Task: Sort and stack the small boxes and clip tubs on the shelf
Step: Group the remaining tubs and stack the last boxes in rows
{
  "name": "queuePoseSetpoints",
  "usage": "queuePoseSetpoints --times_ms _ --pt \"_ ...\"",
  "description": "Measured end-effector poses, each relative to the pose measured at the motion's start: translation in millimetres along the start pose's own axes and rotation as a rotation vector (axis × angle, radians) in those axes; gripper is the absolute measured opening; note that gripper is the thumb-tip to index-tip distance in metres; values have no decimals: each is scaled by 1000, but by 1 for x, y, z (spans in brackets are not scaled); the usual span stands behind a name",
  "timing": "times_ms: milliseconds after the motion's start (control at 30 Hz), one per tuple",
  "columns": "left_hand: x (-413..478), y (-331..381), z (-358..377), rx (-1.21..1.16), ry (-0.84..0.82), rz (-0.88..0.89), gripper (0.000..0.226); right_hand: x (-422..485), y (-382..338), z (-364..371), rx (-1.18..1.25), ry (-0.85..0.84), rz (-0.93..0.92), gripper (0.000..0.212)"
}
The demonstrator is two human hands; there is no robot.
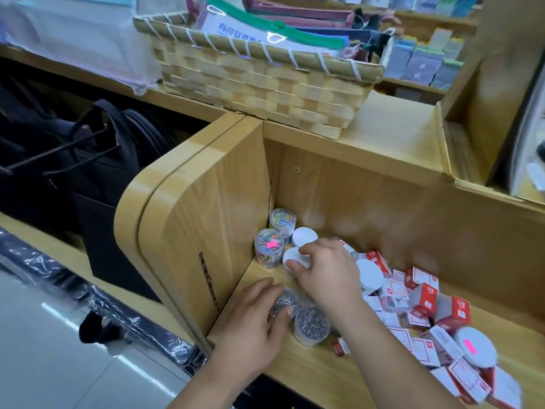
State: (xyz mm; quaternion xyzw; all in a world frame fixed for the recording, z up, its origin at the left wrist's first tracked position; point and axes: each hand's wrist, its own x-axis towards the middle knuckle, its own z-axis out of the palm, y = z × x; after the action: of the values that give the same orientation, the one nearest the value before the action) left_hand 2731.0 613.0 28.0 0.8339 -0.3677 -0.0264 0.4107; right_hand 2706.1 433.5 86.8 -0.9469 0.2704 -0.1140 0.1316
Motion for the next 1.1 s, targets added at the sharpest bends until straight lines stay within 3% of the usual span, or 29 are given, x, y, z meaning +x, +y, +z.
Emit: queuePoseSetpoints --times_ms 133,233,333,467,633,767,900,1100 --pt "16 18 1 35 2 56 41 -25 49 -23 -37 295 62 22" --pt "24 28 15 79 -63 114 36 -37 85 -31 -129 173 141 39" --pt "31 26 27 169 -78 146 37 -40 99 -29 -36 41 167 49" --pt "38 27 38 251 -65 199 38 -41 101 -31 38 78 186 45" --pt "31 29 35 234 -39 244 31 -37 85 -45 166 249 103 42" --pt "24 27 16 56 41 204 35 1 54 -35 361 134 43 42" --pt "12 15 0 -19 87 120 38 34 30 -6 311 44 54 44" --pt "6 7 -10 -15 88 59 37 47 24 15 227 57 82 37"
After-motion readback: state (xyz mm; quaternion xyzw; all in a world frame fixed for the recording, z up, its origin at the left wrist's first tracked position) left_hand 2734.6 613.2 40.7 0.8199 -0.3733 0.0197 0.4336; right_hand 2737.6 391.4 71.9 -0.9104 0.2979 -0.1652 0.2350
